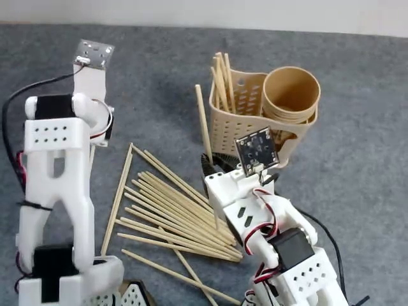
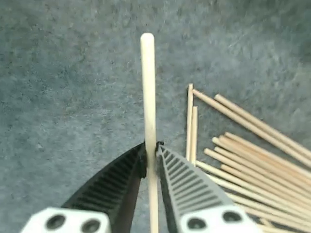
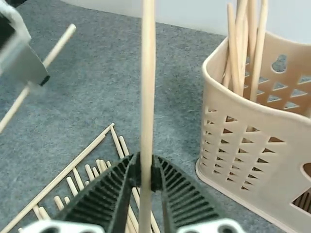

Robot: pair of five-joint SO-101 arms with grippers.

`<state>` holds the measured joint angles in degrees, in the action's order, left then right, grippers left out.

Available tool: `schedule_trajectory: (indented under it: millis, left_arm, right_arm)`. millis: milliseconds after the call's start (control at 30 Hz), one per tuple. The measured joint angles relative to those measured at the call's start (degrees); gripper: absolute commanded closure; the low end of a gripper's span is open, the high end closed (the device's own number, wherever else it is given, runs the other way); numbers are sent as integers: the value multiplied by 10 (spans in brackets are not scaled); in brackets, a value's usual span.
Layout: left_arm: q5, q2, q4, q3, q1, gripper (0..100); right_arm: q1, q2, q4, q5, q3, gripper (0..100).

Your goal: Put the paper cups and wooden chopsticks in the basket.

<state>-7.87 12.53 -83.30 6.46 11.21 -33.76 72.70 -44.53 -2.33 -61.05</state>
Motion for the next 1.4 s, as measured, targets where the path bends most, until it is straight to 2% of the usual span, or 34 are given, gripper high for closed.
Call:
schedule_trajectory:
  millis: [267, 500, 867, 1100, 1233, 1400]
  left_arm:
    - [40, 63, 0, 16, -19, 995]
    - [41, 147, 3, 95, -18, 995]
    - [41, 260, 60, 202, -18, 995]
    - [41, 268, 70, 216, -18, 995]
    - [41, 268, 70, 216, -18, 995]
    - [41, 268, 70, 216, -18, 995]
  right_arm:
    - [67, 0, 17, 0, 69, 993]
    - [76, 0, 30, 0, 177, 991]
    - [144, 1, 310, 4, 153, 992]
    - [149, -84, 416, 91, 139, 992]
    - [176, -188, 466, 97, 139, 992]
    - [189, -272, 482, 98, 139, 991]
